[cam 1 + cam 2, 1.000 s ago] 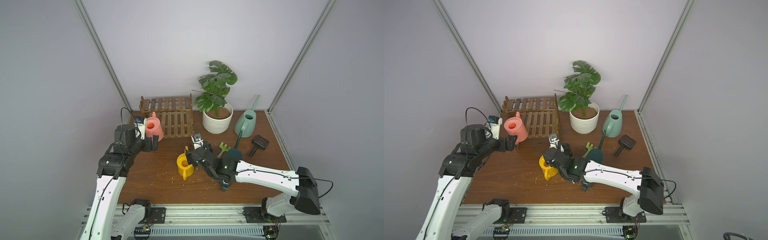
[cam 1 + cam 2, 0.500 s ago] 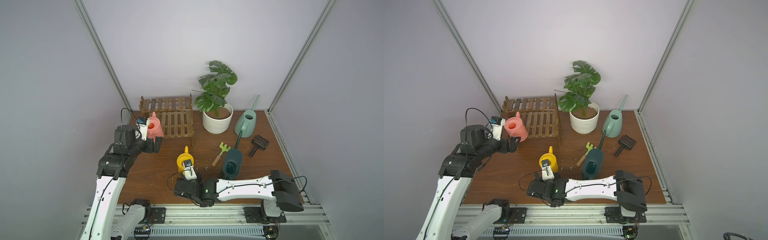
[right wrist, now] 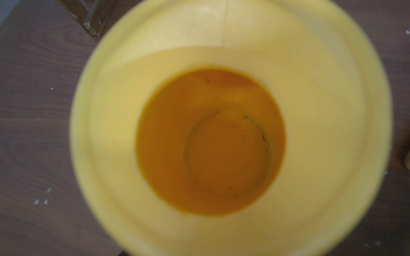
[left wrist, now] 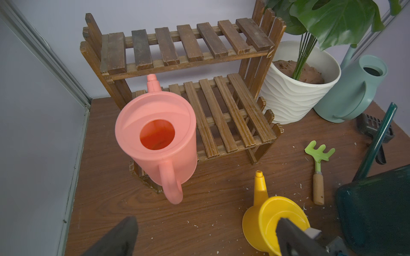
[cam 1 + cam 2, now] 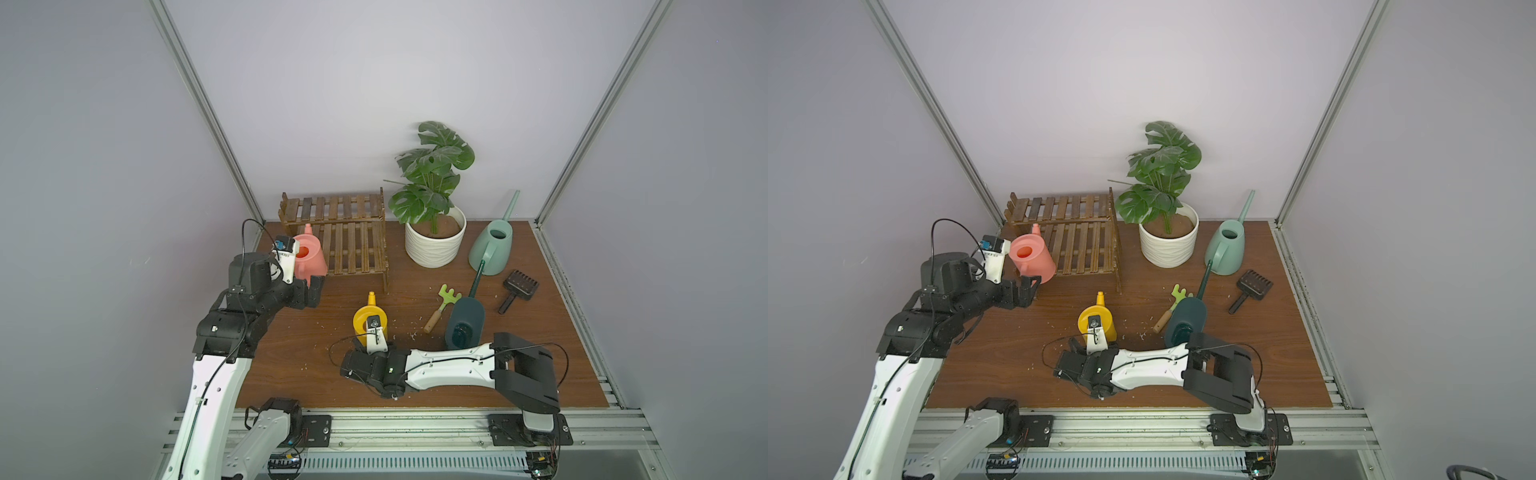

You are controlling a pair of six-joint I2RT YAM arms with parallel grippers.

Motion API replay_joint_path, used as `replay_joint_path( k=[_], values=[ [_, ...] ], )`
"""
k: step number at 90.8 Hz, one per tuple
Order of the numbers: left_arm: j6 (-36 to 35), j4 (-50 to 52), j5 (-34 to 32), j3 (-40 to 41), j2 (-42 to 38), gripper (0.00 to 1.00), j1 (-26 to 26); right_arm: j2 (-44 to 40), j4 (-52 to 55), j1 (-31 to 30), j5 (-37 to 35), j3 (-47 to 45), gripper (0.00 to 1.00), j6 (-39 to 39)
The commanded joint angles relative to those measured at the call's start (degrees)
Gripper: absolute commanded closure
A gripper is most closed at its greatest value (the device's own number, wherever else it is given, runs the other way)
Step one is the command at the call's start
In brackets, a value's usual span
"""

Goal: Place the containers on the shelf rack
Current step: 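Pick up a container from the center of the board.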

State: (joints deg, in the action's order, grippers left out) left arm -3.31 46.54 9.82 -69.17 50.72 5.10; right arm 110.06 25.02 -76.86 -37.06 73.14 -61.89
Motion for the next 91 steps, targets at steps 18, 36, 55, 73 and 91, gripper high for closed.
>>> replay_joint_path(
  k=[18, 36, 55, 73, 91],
  values=[
    [-0.6, 0.7, -0.3, 1.1, -0.6, 0.00, 0.0, 0.0, -1.5, 1.0, -1.6, 0.0, 0.64, 2.7],
    [-0.5, 0.6, -0.1, 1.2, -0.3, 0.00, -0.2, -2.1, 1.1, 0.8, -1.3, 0.3, 0.86, 3.1],
    [0.3, 0.5, 0.5, 0.6, 0.5, 0.00, -1.0, -6.6, 2.3, -0.6, 1.3, -0.5, 0.95, 4.6],
    [1.0, 0.7, 0.8, -0.8, 1.0, 0.00, -2.0, -11.9, 8.1, -2.6, 1.3, 0.8, 1.00, 4.7],
    [1.4, 0.7, 1.3, -2.8, 1.6, 0.00, -2.8, -14.0, 16.0, -3.9, -1.5, 5.6, 1.00, 4.1]
  ],
)
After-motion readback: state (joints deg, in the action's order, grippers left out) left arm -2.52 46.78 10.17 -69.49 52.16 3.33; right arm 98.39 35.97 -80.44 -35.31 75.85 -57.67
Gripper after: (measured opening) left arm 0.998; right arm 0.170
